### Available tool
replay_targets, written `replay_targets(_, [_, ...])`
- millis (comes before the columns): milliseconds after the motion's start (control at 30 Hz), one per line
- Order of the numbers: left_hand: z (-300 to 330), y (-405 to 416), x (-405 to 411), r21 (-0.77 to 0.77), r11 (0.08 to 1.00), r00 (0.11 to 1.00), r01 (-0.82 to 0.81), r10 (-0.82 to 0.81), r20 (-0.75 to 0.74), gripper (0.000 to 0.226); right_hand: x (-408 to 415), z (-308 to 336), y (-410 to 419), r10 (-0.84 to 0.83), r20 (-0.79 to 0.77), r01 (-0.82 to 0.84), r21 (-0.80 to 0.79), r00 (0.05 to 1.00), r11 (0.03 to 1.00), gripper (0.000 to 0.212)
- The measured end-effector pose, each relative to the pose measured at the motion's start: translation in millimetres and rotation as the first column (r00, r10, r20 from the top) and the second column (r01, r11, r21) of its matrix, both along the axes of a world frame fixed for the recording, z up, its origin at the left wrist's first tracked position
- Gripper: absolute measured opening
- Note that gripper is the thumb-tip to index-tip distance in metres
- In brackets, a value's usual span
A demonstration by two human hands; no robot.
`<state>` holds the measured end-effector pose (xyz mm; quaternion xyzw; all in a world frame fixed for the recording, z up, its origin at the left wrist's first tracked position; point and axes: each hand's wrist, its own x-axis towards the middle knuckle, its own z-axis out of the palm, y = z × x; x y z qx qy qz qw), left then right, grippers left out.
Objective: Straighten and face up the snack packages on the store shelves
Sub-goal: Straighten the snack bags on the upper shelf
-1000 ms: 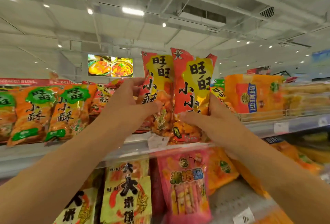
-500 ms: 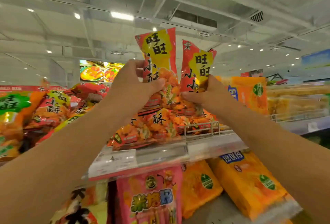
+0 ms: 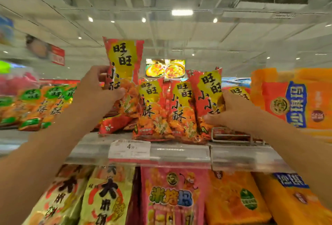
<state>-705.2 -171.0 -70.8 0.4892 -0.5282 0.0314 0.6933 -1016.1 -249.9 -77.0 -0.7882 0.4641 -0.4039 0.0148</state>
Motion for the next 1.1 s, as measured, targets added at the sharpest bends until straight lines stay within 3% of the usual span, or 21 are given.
replay_targets(133, [-26, -10, 7, 0.167, 0.985, 0.999, -0.048, 0.05, -0.011, 0.036, 3, -6, 0, 0.031, 0.024, -0.033, 0.063, 0.999, 0.997, 0.043])
replay_targets(233, [-28, -16, 9, 0.262, 0.959, 0.992, -0.113, 0.096, 0.076, 0.056, 10, -10, -3, 0.058, 0.1, -0.062, 0.043, 0.993, 0.997, 0.046])
replay_targets(300, [-28, -18, 11, 0.312, 0.945, 0.994, -0.102, 0.084, 0.069, 0.064, 15, -13, -5, 0.043, 0.113, -0.044, 0.009, 0.993, 0.999, 0.058])
replay_targets(367, [-28, -20, 7, 0.35, 0.936, 0.999, -0.024, 0.013, 0.033, 0.062, 16, -17, -4, 0.0, 0.057, 0.003, -0.042, 0.998, 0.999, 0.068])
replay_targets(467, [-28, -22, 0, 0.403, 0.915, 0.991, -0.022, -0.033, 0.129, 0.065, 14, -19, -1, -0.071, -0.116, 0.06, -0.096, 0.991, 0.994, 0.06])
replay_targets(533, [-25, -18, -1, 0.427, 0.903, 0.989, 0.045, -0.1, 0.109, 0.068, 11, -19, 0, -0.051, -0.112, 0.044, -0.064, 0.992, 0.997, 0.055])
replay_targets(600, [-25, -17, -2, 0.428, 0.902, 0.984, 0.047, -0.117, 0.137, 0.066, 9, -18, 1, 0.014, 0.011, -0.013, -0.034, 1.0, 0.999, 0.043])
replay_targets(667, [-30, -19, -4, 0.368, 0.925, 0.962, -0.096, -0.008, 0.272, 0.06, 7, -16, 1, 0.033, 0.099, -0.027, -0.063, 0.995, 0.998, 0.032])
replay_targets(767, [-37, -25, -7, 0.255, 0.944, 0.906, -0.21, 0.09, 0.413, 0.042, 7, -19, 0, -0.053, -0.012, 0.051, -0.144, 0.999, 0.988, 0.031])
replay_targets(1000, [-39, -29, -4, 0.285, 0.916, 0.884, -0.283, 0.134, 0.448, 0.044, 17, -27, 7, -0.238, -0.134, 0.211, -0.189, 0.962, 0.959, 0.042])
replay_targets(1100, [-39, -27, -5, 0.278, 0.912, 0.861, -0.303, 0.136, 0.491, 0.036, 23, -37, 11, -0.272, -0.116, 0.244, -0.21, 0.955, 0.947, 0.064])
